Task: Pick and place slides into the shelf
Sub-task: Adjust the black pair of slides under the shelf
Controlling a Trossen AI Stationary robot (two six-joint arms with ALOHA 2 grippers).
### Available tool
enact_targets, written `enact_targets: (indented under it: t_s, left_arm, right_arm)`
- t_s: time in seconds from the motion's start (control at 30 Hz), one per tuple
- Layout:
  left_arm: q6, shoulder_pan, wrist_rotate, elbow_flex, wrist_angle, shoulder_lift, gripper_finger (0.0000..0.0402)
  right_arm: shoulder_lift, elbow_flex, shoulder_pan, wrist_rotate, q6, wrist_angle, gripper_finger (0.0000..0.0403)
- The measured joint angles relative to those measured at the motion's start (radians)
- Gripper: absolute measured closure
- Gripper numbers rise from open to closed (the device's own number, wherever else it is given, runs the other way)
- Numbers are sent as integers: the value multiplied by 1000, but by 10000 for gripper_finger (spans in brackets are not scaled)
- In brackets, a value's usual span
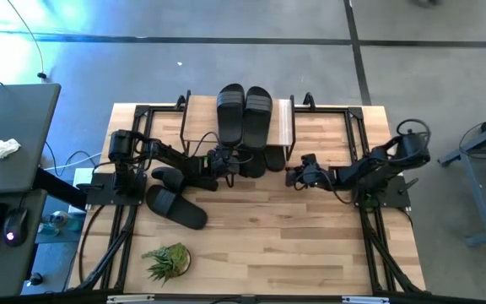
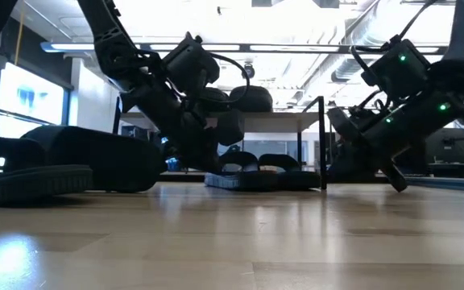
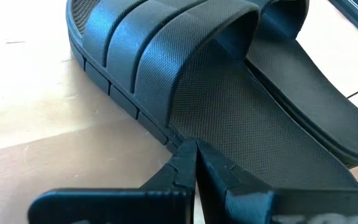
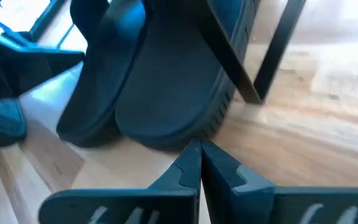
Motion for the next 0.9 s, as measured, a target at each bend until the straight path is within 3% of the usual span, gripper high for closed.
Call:
enact_targets:
  t_s: [0.3, 0.6, 0.9]
  left_arm:
    - [0, 0, 5, 0, -1, 0, 402]
    - [0, 2, -14, -1, -10, 0, 402]
    - [0, 2, -2, -1, -8, 0, 401]
  right_arm:
    - [25, 4, -8, 33, 13, 39, 403]
    - [50, 112, -8, -67, -119, -67, 403]
    - [54, 102, -7, -71, -94, -80, 403]
